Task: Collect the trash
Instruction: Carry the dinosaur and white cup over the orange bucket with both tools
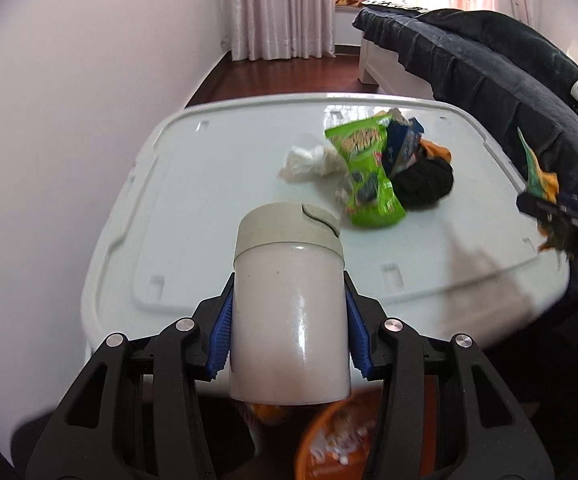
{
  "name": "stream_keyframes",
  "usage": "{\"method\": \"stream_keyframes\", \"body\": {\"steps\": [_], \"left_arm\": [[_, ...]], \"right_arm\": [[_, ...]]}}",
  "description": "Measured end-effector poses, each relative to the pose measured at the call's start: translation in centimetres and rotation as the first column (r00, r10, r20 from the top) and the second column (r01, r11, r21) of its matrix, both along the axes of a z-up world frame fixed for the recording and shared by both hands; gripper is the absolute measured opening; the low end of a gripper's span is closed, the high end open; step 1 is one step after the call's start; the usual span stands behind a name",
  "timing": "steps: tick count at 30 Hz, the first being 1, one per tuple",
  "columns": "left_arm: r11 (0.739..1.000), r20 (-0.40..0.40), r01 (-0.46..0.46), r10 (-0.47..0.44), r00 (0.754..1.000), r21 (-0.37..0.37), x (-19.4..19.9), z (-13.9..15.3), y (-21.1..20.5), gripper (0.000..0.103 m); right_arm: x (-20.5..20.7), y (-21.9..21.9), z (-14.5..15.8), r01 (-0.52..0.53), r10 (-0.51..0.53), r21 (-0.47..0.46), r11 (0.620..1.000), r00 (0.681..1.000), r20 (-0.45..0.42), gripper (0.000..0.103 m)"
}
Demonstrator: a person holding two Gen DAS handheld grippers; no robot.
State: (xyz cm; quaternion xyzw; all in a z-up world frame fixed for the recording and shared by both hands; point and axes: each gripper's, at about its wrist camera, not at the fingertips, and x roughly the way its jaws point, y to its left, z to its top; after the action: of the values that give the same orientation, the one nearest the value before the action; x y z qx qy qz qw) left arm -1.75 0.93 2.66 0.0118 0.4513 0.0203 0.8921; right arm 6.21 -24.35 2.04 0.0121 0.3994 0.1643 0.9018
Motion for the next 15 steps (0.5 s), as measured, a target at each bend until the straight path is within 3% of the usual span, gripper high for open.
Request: {"method": "stream_keyframes", "body": {"steps": [7,15], "left_arm": [[0.999,-0.020,0.006,-0.007,1.000,-0.046,-5.5,-0.2,-1.2,0.046],[0.997,-0.083,0.049,-0.054,0.995,-0.060,-9.0,-1.8,-2.4,0.046]], "right_arm": [[-7.8,0.3,1.1,-0.067,0.070,0.061,0.996,0.996,-0.046,0.050],[-13.8,1.5,0.1,-0.149,0.153,0.039,0.988,0.982,-0.111,0.050]]}}
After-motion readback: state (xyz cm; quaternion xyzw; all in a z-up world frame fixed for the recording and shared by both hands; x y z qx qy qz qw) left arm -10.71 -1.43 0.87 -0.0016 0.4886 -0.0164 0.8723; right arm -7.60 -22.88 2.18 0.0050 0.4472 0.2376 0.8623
